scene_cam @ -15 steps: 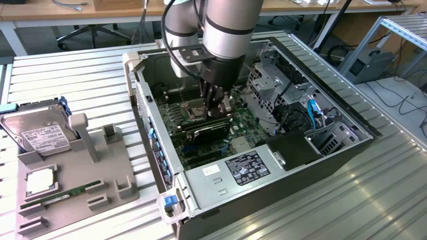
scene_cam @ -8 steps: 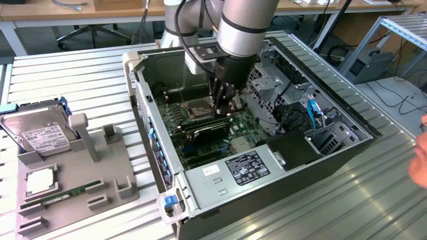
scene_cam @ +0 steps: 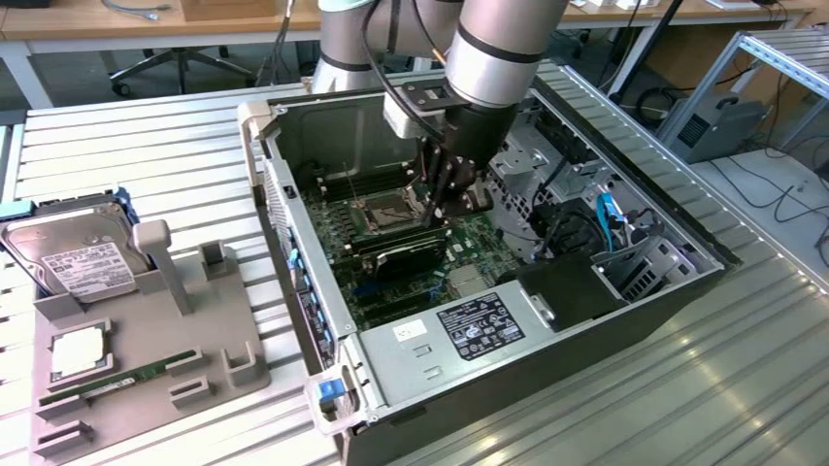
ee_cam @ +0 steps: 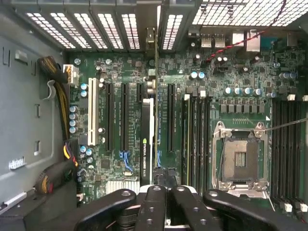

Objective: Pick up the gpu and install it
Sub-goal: 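Insert the gpu into the slot, then press down on the gpu until it lock into place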

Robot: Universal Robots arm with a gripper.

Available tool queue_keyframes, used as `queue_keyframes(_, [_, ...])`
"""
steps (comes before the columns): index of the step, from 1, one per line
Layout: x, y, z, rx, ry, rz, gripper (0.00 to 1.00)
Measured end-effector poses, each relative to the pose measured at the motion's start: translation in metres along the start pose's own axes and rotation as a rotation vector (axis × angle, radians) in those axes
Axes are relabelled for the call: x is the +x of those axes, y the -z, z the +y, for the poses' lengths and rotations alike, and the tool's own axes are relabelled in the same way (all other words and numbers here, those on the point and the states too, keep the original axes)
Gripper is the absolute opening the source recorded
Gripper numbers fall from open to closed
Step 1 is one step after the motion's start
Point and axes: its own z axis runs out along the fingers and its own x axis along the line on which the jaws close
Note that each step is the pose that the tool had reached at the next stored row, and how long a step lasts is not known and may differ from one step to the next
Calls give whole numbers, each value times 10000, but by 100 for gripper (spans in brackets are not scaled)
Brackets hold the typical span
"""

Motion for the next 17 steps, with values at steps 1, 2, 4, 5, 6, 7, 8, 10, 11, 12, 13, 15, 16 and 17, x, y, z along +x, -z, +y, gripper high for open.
queue_keyframes(1, [0, 1, -25, -28, 0, 0, 11])
queue_keyframes(2, [1, 1, -31, -34, 0, 0, 11])
queue_keyframes(4, [0, 1, -31, -34, 0, -1, 11])
queue_keyframes(5, [0, 1, -31, -33, 0, -1, 11])
queue_keyframes(6, [0, 1, -31, -34, 0, -1, 11])
queue_keyframes(7, [0, 1, -31, -34, 0, -1, 11])
queue_keyframes(8, [1, 1, -31, -34, 0, 0, 11])
queue_keyframes(10, [0, 1, -31, -34, 0, 0, 11])
queue_keyframes(11, [0, 1, -31, -34, 0, 0, 11])
queue_keyframes(12, [0, 1, -31, -34, 0, -1, 11])
queue_keyframes(13, [0, 1, -31, -34, 0, 0, 11])
queue_keyframes(15, [0, 1, -31, -34, 1, 0, 11])
queue_keyframes(16, [0, 0, -28, -35, 0, 1, 11])
queue_keyframes(17, [-1, -9, -4, -31, 0, 9, 11])
